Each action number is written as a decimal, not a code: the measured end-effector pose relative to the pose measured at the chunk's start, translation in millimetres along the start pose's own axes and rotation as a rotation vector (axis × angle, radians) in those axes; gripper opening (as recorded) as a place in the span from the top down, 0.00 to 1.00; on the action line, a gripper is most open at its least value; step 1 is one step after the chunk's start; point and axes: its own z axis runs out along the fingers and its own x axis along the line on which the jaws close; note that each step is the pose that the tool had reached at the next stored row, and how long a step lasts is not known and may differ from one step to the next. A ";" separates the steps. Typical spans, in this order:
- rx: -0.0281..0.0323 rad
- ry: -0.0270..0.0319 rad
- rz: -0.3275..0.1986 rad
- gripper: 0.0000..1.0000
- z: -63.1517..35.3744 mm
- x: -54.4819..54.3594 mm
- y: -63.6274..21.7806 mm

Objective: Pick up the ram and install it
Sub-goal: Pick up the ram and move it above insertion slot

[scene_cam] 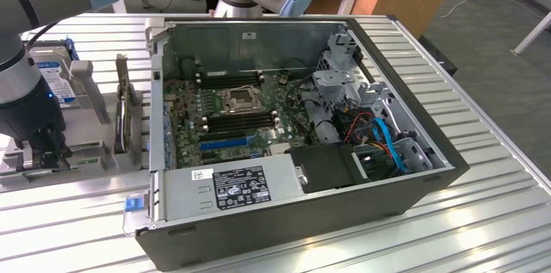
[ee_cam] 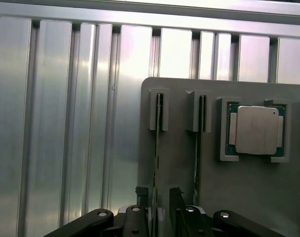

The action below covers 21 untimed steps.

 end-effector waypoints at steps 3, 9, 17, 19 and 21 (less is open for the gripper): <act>-0.0001 0.0000 0.000 0.69 0.0 0.1 -2.6; -0.0003 0.0002 0.000 0.69 -0.1 0.6 -3.1; -0.0001 0.0000 0.000 0.69 -0.1 2.7 -2.9; 0.0000 -0.0001 0.000 0.69 0.8 2.8 -2.9; -0.0002 0.0001 0.000 0.69 2.4 2.9 -3.0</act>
